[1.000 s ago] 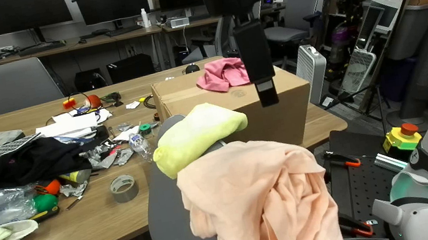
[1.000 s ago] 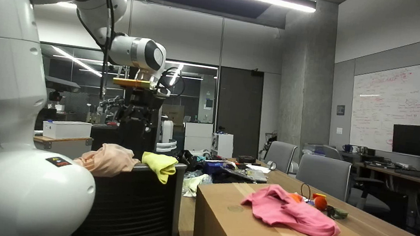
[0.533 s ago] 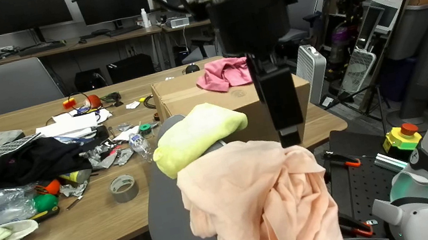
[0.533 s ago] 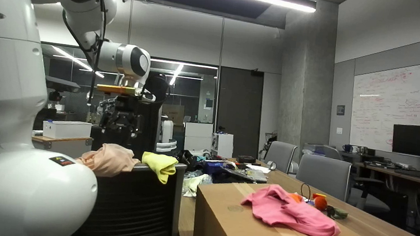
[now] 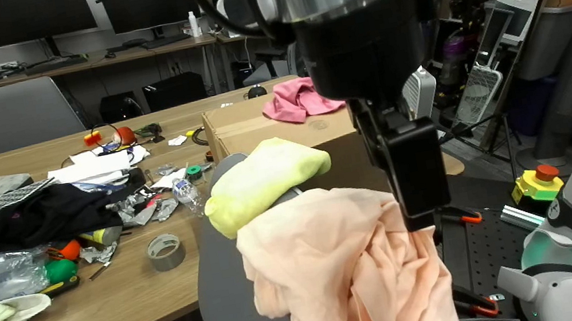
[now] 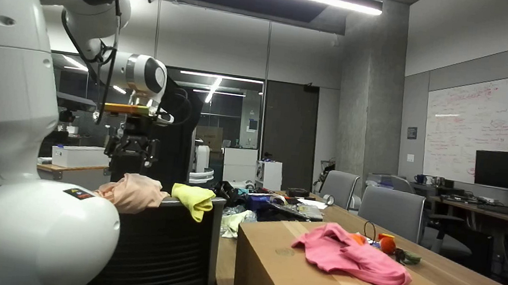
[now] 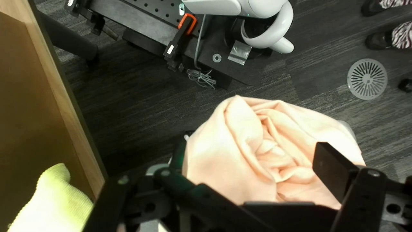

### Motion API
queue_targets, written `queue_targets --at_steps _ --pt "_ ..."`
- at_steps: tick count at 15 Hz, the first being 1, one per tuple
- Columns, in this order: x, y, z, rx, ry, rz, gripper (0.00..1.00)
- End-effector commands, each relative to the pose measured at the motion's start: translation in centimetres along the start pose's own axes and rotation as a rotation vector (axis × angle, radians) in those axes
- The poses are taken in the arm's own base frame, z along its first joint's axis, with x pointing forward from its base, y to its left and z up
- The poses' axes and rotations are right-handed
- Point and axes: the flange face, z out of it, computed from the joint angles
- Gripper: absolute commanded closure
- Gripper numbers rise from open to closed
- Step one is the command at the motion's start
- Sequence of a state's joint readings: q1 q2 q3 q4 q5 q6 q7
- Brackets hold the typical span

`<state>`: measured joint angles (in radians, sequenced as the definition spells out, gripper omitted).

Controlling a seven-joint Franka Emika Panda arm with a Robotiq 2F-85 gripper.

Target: Remove the two t-shirts and yellow towel from the backrest and put them on the brown box

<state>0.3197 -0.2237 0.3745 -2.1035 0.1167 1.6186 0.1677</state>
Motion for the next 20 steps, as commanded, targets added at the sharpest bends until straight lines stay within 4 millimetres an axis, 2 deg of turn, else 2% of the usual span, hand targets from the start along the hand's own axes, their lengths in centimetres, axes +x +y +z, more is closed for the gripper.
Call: queue_targets --at_steps 1,8,12,19,20 --pt "0.1 -0.4 -0.8 0.048 0.010 -0.038 0.00" --pt "0.4 -0.5 0.1 0.041 0.101 -0.074 0.00" --pt "1.3 -1.1 2.2 0.008 0.137 -0.073 0.00" --pt "1.4 -1.7 5.4 -0.067 0.137 -0.091 0.00" --pt "1.3 -1.7 5.5 -0.080 0.136 -0.098 0.05"
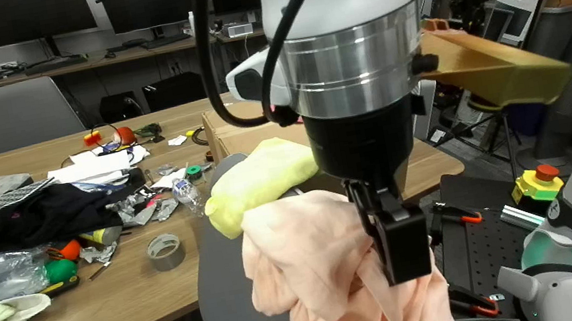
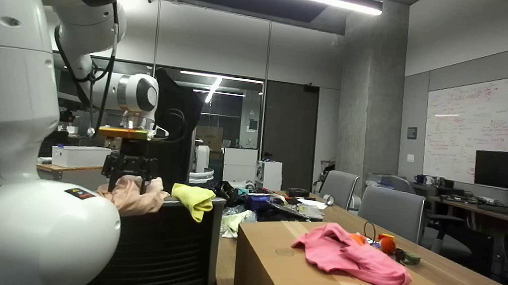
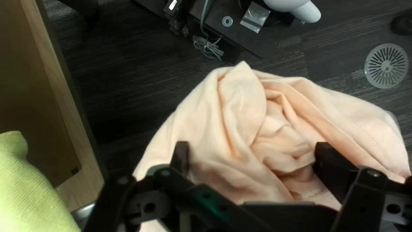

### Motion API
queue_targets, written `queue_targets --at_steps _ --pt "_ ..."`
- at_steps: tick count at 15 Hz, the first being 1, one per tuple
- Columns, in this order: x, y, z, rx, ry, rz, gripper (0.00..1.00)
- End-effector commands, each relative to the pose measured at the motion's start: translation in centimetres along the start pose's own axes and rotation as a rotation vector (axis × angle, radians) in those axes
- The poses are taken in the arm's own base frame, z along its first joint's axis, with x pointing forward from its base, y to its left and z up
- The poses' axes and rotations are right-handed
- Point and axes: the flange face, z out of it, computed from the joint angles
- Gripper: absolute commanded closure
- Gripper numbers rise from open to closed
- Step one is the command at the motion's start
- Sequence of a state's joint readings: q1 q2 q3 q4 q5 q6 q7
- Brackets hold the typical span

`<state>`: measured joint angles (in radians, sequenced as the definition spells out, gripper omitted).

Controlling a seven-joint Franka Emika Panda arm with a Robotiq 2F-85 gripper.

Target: Remove the two t-shirts and yellow towel from the backrest and put them on the brown box

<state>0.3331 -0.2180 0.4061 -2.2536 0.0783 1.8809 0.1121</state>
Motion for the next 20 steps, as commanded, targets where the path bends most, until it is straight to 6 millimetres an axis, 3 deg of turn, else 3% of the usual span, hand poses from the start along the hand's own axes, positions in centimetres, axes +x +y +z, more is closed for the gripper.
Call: queue_targets --at_steps 1,4,12,20 --pt "-0.2 -0.4 0.1 -0.054 0.025 -0.017 0.25" --pt "0.0 0.0 -0.3 -0.071 0.035 -0.021 0.36" --pt "0.2 0.8 -2.4 -0.103 0.092 -0.022 0.97" --pt "-0.2 1.6 -5.2 -0.095 0.173 -0.013 0.97"
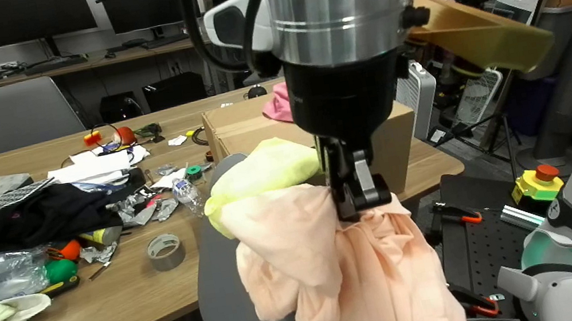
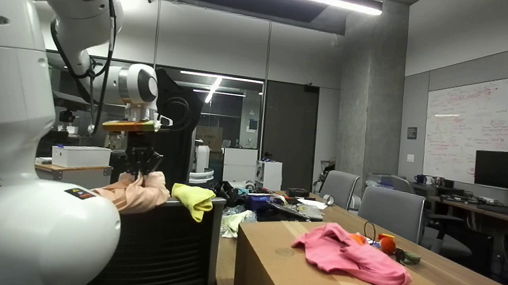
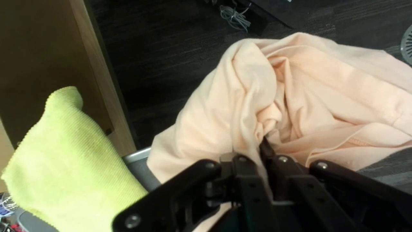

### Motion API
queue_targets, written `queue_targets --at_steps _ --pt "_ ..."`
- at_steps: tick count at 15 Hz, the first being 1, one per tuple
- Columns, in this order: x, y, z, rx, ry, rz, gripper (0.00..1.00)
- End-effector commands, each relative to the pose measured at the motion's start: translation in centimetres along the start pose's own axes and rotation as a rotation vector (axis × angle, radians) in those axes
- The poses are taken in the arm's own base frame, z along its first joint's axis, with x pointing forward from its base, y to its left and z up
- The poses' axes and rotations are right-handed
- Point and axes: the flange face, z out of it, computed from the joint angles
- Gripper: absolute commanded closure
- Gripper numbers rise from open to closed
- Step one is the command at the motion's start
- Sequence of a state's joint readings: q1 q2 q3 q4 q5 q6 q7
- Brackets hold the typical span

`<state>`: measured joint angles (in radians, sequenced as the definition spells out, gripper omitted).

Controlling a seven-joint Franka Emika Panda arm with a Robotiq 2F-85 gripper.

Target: Remove the two t-shirts and yellow towel from the backrest and put them on the brown box

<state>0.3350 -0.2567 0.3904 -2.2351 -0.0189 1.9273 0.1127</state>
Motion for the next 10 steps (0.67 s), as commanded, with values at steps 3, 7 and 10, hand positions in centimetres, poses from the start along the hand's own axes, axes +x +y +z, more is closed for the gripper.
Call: queue_targets --at_steps 3,7,10 --pt "-0.3 1.2 -3.8 -0.002 0.103 0.017 0.97" --pt "0.0 2.3 -7.7 -0.001 0.160 0.040 0.97" --pt "0.3 3.2 -11.8 0.000 0.235 0.075 0.97"
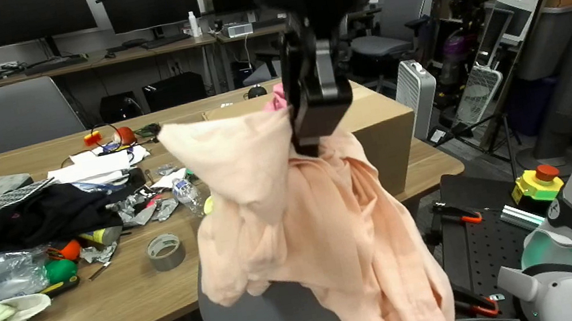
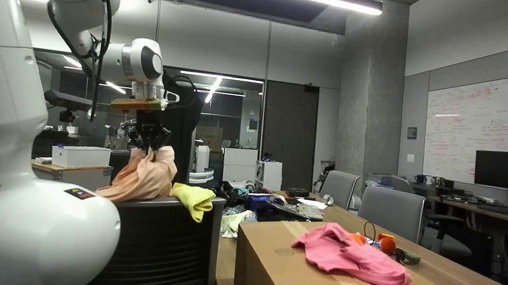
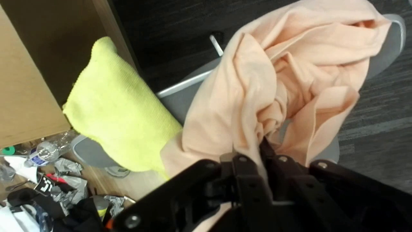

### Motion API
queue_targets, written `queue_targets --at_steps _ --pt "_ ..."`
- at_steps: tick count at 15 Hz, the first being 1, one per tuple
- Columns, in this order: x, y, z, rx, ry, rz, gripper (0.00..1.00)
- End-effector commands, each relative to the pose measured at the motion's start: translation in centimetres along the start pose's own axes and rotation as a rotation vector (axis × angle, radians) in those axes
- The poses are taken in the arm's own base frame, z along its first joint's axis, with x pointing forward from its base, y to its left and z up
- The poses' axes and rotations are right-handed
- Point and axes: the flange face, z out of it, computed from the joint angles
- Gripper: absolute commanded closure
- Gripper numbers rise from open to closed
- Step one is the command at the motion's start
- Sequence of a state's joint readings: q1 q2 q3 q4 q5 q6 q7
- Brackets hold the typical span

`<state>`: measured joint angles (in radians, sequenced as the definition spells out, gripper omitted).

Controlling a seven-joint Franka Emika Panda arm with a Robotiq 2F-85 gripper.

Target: Remove the two t-shirts and yellow towel from the backrest and put them on the brown box

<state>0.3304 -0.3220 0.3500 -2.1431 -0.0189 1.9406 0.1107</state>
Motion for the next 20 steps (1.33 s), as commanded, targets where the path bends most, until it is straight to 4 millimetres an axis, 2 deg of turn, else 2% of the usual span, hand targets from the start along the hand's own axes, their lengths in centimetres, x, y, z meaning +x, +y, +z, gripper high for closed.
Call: queue_targets --at_steps 1,6,9,15,17,20 --pt "1.1 1.2 -5.8 -0.002 0.094 0.035 0.97" --pt "2.2 2.8 -12.5 0.016 0.200 0.085 0.97" --pt "2.6 4.0 -15.2 0.030 0.212 0.112 0.97" --pt "3.2 6.1 -18.3 0.036 0.226 0.165 0.97" --pt "3.7 7.0 -18.6 0.022 0.217 0.186 0.97" --pt "4.1 9.7 -18.7 -0.014 0.211 0.252 0.97"
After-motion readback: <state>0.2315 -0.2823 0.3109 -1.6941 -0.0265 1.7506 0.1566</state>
